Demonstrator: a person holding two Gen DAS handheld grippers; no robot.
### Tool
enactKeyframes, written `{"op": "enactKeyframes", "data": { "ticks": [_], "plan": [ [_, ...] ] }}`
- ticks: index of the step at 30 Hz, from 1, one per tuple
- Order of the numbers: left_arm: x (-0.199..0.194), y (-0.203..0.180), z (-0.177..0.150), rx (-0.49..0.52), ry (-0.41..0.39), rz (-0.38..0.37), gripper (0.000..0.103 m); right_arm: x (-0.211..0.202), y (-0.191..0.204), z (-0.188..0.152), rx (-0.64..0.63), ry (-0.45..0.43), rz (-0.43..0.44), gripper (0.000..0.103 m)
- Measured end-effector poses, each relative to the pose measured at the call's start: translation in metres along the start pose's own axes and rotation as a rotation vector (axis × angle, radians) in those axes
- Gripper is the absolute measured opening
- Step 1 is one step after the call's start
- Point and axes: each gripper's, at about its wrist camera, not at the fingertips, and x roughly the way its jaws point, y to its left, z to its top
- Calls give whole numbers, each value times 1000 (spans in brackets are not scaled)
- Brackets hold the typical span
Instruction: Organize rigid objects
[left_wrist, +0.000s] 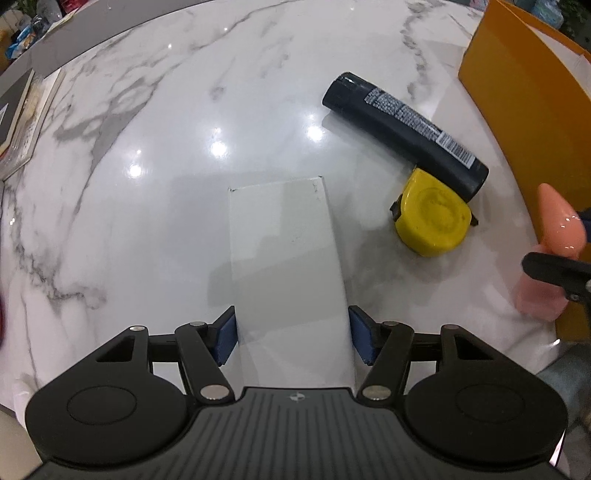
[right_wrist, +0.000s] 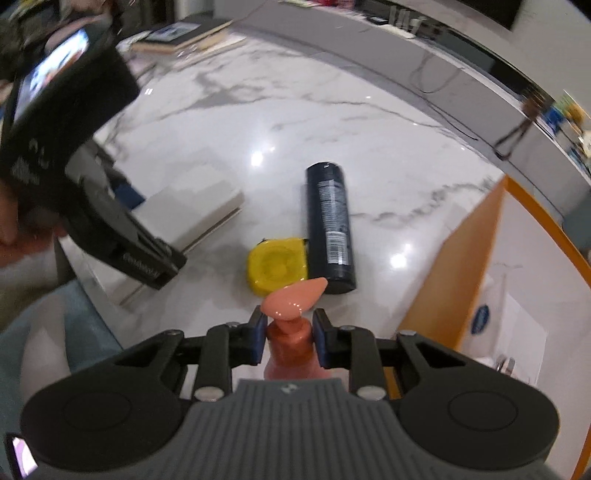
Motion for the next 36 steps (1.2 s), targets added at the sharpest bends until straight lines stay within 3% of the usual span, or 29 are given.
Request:
{"op": "enactKeyframes", "data": {
  "ticks": [3, 6, 12, 17, 22, 24, 27, 29, 36],
  "plan": [
    [2, 2, 0, -37, -22, -3, 76, -8, -5, -3, 52, -23, -2, 25],
    [0, 2, 1, -39, -23, -10, 70, -10, -10, -5, 103, -51, 7, 25],
    [-3, -2, -3, -4, -64, 9, 69, -12, -15, -13, 154, -84, 26, 25],
    [-15, 6, -5, -47, -94, -47, 69, -17, -16, -16, 175, -103, 42, 25],
    [-22, 8, -7, -79, -60, -120, 69, -20, -18, -16, 177, -108, 42, 25],
    [-20, 4, -8, -79, 10, -140, 69, -22, -18, -15, 174, -109, 41, 25],
    [-14, -1, -12, -66, 78, -112, 69, -25, -17, -15, 166, -111, 40, 25],
    [-14, -3, -14, -48, 70, -99, 69, -27, -16, -15, 165, -113, 39, 25],
    [-46, -6, -10, -39, -23, -166, 69, -42, -20, -14, 161, -137, 25, 25]
  ]
}}
